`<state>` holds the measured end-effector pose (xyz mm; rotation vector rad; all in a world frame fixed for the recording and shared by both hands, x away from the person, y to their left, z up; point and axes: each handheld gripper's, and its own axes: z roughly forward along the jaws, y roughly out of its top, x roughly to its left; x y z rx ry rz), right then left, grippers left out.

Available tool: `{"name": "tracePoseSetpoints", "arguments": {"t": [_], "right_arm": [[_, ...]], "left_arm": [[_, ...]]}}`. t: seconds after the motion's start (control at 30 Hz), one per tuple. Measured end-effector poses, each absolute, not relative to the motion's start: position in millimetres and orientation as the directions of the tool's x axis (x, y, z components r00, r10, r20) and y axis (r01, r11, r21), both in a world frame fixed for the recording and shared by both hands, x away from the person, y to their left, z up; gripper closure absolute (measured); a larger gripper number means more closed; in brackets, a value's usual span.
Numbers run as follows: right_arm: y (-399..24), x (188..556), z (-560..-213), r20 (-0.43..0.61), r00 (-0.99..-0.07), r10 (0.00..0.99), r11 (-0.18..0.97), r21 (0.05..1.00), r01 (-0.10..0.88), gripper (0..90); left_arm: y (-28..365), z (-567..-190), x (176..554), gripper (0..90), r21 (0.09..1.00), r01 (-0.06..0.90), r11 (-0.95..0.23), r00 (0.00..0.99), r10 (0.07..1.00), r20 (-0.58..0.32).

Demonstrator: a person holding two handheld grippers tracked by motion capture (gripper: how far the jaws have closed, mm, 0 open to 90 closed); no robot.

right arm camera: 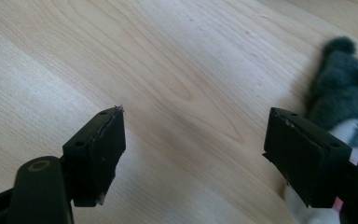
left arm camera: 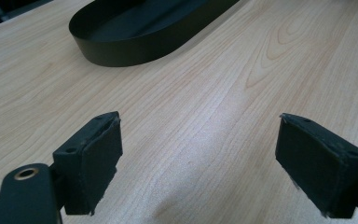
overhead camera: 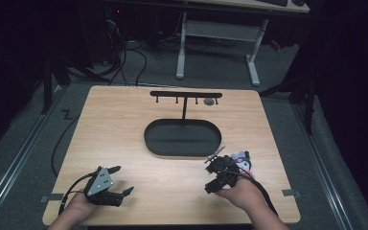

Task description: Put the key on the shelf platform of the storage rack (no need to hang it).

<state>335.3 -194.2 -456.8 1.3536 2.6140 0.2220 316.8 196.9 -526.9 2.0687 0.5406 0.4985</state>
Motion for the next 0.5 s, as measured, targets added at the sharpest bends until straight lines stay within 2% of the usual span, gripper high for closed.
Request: {"name": "tracePoseSetpoints", "arguments": {"t": [0.5], "right_arm": [[-237,335,-433,-0.119,-0.498,0.859,0.512,0.226,0.829,19.8]], "left_arm": [[197,-527,317,15.5,0.853,0.185,-0.489,0.822,0.553,0.139]]}}
